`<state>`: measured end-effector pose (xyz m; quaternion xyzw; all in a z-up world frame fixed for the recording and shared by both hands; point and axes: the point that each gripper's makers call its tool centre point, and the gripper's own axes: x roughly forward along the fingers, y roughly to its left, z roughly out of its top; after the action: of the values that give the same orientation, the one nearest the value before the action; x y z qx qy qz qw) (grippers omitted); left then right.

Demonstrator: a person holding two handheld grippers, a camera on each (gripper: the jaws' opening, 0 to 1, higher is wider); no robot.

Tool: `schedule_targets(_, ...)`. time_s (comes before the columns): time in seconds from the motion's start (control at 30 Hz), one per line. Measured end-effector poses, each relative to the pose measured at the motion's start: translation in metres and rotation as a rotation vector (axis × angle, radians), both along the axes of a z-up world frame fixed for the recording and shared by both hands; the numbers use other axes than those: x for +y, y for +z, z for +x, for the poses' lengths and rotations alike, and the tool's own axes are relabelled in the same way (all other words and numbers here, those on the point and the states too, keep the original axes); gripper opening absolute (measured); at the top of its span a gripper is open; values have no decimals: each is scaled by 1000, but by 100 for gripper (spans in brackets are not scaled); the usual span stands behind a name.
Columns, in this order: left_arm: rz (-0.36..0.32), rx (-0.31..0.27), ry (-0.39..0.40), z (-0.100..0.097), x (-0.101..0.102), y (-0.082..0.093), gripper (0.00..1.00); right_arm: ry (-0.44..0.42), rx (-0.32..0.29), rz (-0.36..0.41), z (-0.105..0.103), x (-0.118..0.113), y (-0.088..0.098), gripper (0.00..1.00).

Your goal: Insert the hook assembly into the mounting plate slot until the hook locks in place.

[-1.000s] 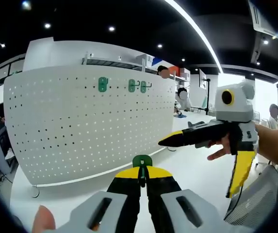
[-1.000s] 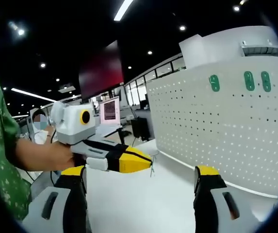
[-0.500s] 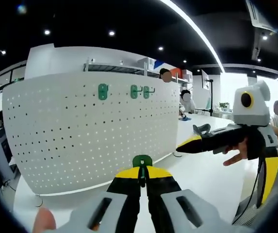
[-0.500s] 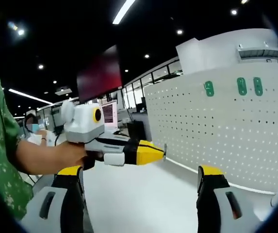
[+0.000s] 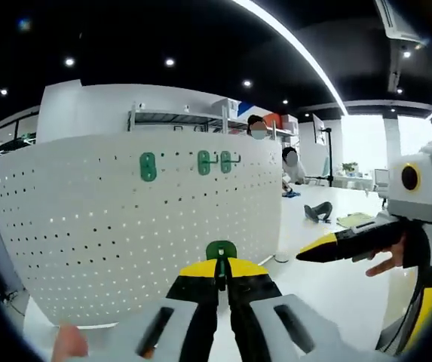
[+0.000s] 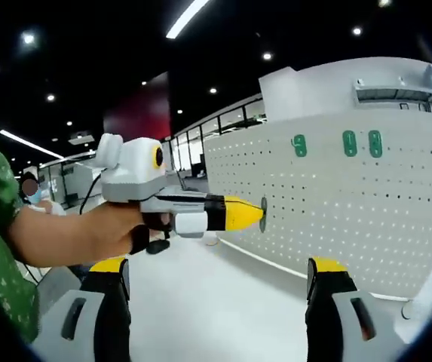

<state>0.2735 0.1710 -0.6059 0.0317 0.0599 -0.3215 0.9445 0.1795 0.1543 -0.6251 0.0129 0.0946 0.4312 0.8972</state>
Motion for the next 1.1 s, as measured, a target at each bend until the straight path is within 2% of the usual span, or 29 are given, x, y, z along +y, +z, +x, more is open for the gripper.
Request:
schedule_targets(0.4, -25, -61, 71, 41, -17, 30, 3, -63, -11, 12, 3, -24, 6, 100)
schedule_targets(0.6, -73, -97, 134, 60, -22, 46, 3, -81, -3, 13, 6, -31, 4, 99)
schedule_targets(0.8, -75, -103, 177, 72, -29, 53, 3, -90, 7, 7, 5, -37, 3, 99)
schedule_targets(0.9, -76, -104, 194, 78, -30, 58, 3, -94, 8, 5, 3, -41, 5, 99)
schedule_targets(0.97, -62, -110, 235, 85, -25, 62, 3, -97, 11, 4, 2, -43, 6, 99)
schedule_targets(1.1, -87, -116, 288, 94, -19, 71, 3, -99, 19, -3, 1, -45, 5, 99)
